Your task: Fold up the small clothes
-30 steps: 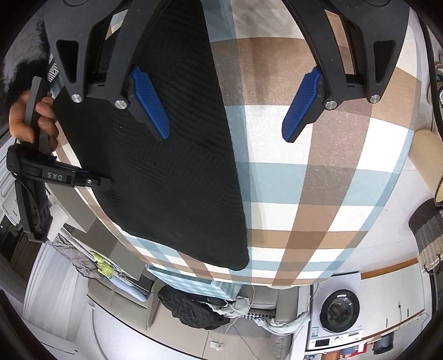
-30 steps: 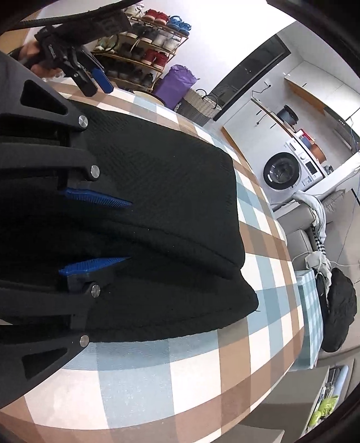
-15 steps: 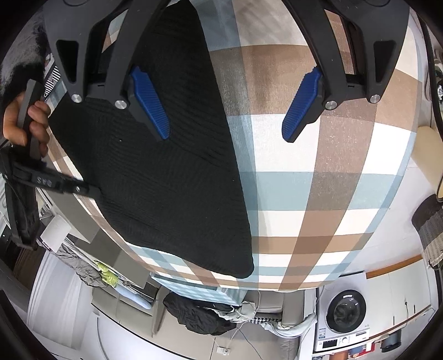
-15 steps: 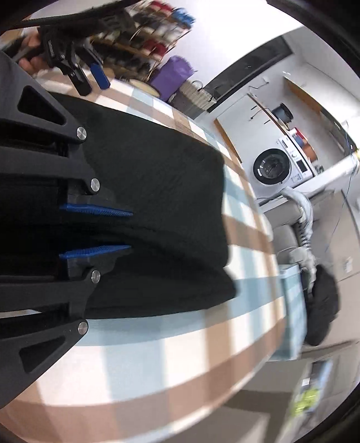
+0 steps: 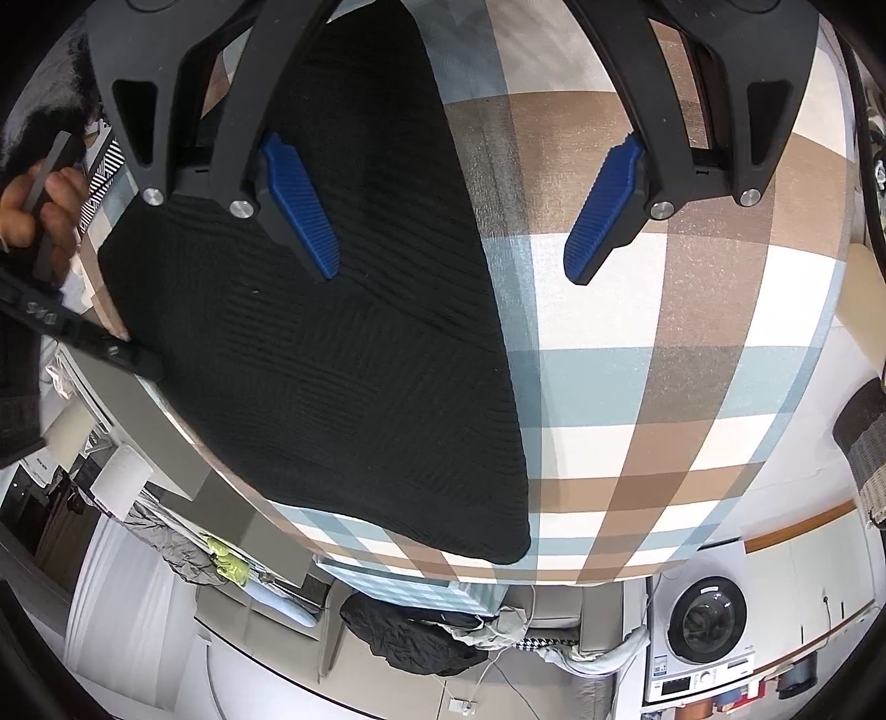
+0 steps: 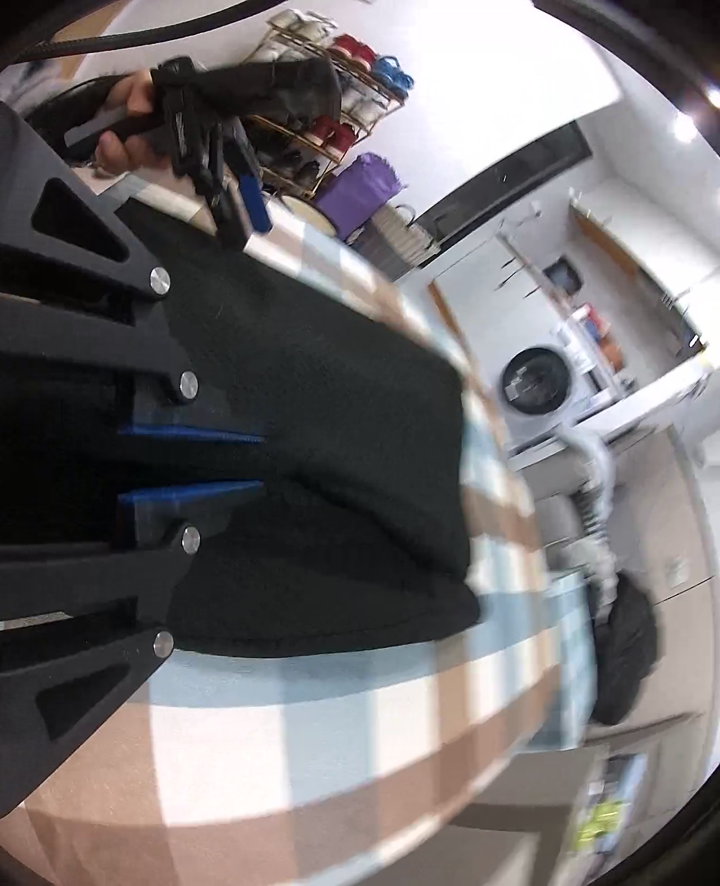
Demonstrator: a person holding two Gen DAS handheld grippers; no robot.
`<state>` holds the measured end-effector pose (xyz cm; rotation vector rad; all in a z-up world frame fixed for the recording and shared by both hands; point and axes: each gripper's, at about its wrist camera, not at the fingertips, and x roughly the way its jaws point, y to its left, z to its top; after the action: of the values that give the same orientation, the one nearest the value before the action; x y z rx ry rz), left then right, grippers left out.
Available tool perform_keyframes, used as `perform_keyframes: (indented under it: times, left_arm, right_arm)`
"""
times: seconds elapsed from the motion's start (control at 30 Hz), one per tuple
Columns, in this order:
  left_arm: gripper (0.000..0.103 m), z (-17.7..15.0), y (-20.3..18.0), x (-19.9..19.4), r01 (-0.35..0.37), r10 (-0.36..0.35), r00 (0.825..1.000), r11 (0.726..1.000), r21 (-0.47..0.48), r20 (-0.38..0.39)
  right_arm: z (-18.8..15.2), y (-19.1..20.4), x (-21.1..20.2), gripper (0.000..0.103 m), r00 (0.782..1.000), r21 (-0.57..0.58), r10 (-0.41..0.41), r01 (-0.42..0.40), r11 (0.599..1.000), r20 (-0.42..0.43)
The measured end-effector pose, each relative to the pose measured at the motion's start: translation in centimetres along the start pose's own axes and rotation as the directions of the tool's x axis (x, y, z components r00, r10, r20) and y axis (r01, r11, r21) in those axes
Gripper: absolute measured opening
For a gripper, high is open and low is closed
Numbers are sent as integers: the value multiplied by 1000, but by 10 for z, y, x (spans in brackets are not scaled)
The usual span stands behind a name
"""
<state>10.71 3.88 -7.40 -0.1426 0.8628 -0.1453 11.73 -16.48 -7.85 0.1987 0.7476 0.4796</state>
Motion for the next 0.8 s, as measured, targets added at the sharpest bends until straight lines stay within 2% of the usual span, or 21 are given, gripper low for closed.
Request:
perform_keyframes:
  times: [0.07, 0.13, 0.2, 0.27, 0.33, 0.43, 0.47, 0.5, 0.53, 0.67, 0.73, 0.8]
  left_arm:
    - [82, 0, 1, 0, 0, 0, 1000, 1000, -2, 1]
    - [82, 0, 2, 1, -4, 4, 1000, 1000, -3, -5]
    - [82, -1, 3, 3, -6, 6, 1000, 1000, -6, -11]
    - [82, -1, 3, 3, -4, 4, 1000, 1000, -7, -11]
    - [82, -1, 3, 4, -3, 2, 1000, 1000, -4, -12]
    - [82, -3, 1, 6, -1, 1, 1000, 1000, 3, -20]
    - [82, -4, 0, 7, 0, 0, 1000, 1000, 4, -22]
    - [82, -4, -1, 6, 1, -1, 1000, 1000, 6, -21]
    - [82, -3, -2, 5, 2, -2, 1000, 1000, 7, -19]
    - [82, -2, -4, -1, 7, -7, 1000, 1000, 8, -3]
    - [82, -1, -4, -1, 8, -8, 1000, 1000, 7, -4]
    - [82, -2, -4, 2, 7, -7, 1000, 1000, 9, -11]
  right_arm:
    - [-2, -1, 0, 13, 999, 9, -41, 41, 999, -23]
    - [-10, -11, 13, 16, 990, 6, -113, 114, 993, -89]
    - [-19, -22, 14, 17, 992, 76, -50, 59, 995, -119]
    - [-24, -26, 4, 21, 995, 106, 2, 8, 994, -96]
    - [-29, -28, -1, 31, 994, 117, 39, -27, 993, -104]
    - [-34, -23, 1, 32, 994, 79, 17, -9, 997, -105]
    - [-35, -20, 2, 28, 995, 57, -1, 6, 998, -97]
    - [-35, -17, 2, 18, 996, 48, -2, 7, 999, -91]
    - [-33, -14, 3, 12, 996, 39, 2, 2, 999, -90]
    - [-18, -10, -22, 5, 998, 82, 57, -56, 995, -9]
    - [-14, -9, -34, 0, 999, 79, 33, -34, 996, 13]
    - [-20, -10, -33, 1, 997, 43, -72, 73, 996, -5]
